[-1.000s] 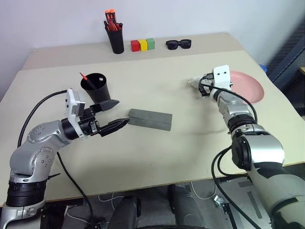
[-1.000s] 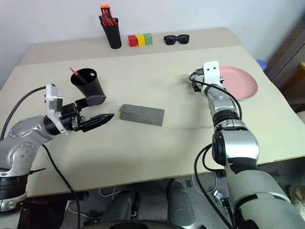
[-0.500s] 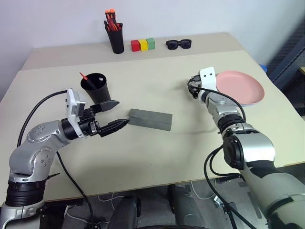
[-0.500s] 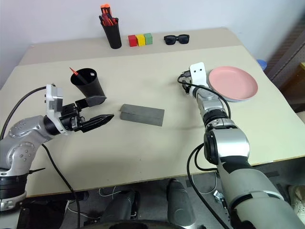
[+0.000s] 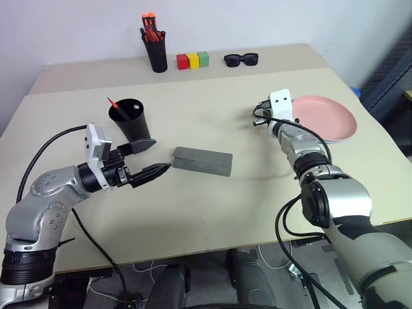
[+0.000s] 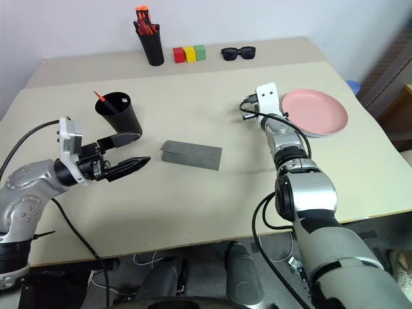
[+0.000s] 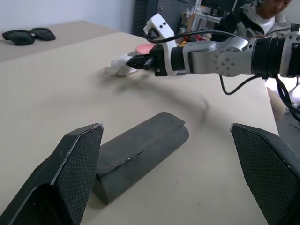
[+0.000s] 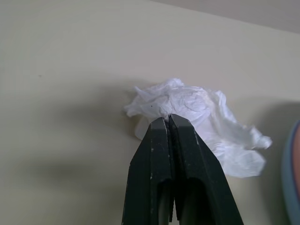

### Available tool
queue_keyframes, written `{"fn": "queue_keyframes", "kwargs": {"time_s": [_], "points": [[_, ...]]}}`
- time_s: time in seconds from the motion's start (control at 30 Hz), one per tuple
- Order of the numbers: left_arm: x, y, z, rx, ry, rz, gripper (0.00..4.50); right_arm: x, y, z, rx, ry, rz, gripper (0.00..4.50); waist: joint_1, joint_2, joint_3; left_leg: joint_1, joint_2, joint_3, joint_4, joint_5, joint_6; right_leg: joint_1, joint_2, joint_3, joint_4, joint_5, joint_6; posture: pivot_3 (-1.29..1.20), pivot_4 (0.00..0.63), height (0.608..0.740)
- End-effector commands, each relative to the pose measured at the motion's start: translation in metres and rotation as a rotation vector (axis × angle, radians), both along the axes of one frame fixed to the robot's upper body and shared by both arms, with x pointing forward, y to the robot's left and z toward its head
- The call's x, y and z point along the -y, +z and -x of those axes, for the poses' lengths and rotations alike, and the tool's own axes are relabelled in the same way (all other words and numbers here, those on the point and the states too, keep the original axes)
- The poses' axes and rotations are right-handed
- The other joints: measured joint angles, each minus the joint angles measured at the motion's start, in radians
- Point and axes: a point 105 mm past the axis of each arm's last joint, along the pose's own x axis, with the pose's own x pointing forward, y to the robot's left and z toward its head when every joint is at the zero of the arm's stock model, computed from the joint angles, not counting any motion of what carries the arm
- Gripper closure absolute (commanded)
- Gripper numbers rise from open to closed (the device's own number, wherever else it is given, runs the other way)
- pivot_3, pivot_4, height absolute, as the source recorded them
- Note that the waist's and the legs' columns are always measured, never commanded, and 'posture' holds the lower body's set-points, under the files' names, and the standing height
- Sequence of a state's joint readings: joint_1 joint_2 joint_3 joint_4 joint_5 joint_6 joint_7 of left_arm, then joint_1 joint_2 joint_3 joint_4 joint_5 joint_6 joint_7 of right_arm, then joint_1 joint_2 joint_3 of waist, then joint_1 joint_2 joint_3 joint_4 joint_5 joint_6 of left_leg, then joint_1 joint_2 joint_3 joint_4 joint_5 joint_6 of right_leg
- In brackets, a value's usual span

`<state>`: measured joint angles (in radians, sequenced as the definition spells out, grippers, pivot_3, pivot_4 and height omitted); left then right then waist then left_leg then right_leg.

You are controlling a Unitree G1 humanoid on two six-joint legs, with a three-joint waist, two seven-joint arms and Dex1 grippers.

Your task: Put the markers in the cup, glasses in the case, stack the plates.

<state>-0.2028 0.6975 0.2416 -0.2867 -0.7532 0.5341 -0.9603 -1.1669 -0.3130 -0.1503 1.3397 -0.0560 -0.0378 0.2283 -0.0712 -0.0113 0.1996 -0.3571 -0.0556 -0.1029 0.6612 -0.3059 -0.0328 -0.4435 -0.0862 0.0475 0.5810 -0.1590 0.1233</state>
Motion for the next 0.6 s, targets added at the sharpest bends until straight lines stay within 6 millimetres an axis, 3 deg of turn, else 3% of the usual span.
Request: {"fn": "queue_keyframes", "kwargs": {"time_s": [0.03,0.37,0.6], "points": [[0.002,0.013,0.003,0.062,-0.011,0.004,0.0,-0.003,0.038,-0.004,0.094,0.081,-0.069,4.46,0.0,0.0,0.0,0.0,0.0,0.0,0.0,0.0,0.0,0.0,0.0,0.0,0.0,0.0,0.0,0.0,0.15,0.74],[0.004,0.012,0.0,0.061,-0.025,0.005,0.0,-0.034,0.037,0.013,-0.036,0.445,-0.212,4.46,0.0,0.0,0.0,0.0,0.0,0.0,0.0,0.0,0.0,0.0,0.0,0.0,0.0,0.0,0.0,0.0,0.15,0.74],[0.004,0.011,0.0,0.058,-0.025,0.007,0.0,-0.024,0.045,0.032,-0.068,0.594,-0.086,4.46,0.004,0.0,0.0,0.0,0.0,0.0,0.0,0.0,0.0,0.0,0.0,0.0,0.0,0.0,0.0,0.0,0.15,0.74]]}}
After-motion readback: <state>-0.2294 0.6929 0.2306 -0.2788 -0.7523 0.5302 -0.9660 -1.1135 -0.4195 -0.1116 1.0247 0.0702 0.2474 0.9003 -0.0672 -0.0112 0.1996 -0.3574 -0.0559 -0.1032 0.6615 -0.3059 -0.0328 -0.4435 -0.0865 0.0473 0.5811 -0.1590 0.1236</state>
